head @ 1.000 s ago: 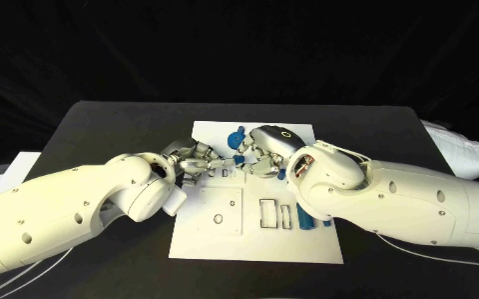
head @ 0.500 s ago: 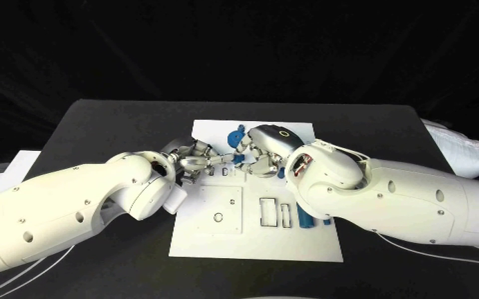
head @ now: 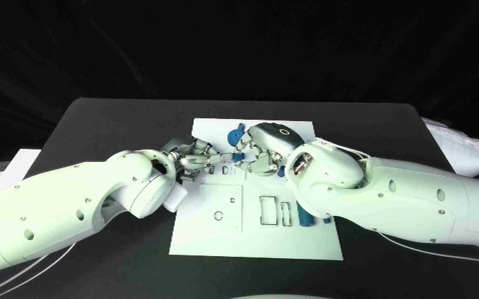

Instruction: Assemble the parts on the task board

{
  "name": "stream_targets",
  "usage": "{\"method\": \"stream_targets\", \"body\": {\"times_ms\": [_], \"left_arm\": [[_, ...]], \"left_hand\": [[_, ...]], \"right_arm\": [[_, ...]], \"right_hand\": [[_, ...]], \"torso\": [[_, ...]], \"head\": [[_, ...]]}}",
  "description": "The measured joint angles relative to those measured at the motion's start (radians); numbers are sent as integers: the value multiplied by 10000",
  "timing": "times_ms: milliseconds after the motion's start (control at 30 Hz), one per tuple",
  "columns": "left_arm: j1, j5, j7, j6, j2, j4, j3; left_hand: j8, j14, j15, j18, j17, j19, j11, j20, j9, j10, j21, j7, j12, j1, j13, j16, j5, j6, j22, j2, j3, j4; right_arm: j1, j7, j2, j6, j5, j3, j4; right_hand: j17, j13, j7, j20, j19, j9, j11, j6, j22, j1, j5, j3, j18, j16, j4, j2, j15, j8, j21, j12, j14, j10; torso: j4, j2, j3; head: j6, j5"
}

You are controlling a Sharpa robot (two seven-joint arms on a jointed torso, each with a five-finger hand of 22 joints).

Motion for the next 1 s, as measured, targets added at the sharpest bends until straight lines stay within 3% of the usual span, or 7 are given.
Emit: {"method": "stream_targets", "body": {"times_ms": [1000], "left_arm": [[6, -1, -88, -6, -11, -52, 3]], "left_hand": [[0, 35, -34, 1, -2, -1, -36, 1, -53, 35, 40, -68, 0, 549, 117, 0, -12, 2, -3, 29, 412, -191]], "right_arm": [[-5, 81, -12, -219, -66, -5, 150]], "right_hand": [[-3, 6, 7, -36, -37, 12, -7, 68, 6, 116, 157, 10, 1, 37, -49, 2, -35, -48, 0, 105, -35, 64]], "torso": [[2, -4, -2]], "head": [[-69, 54]]}}
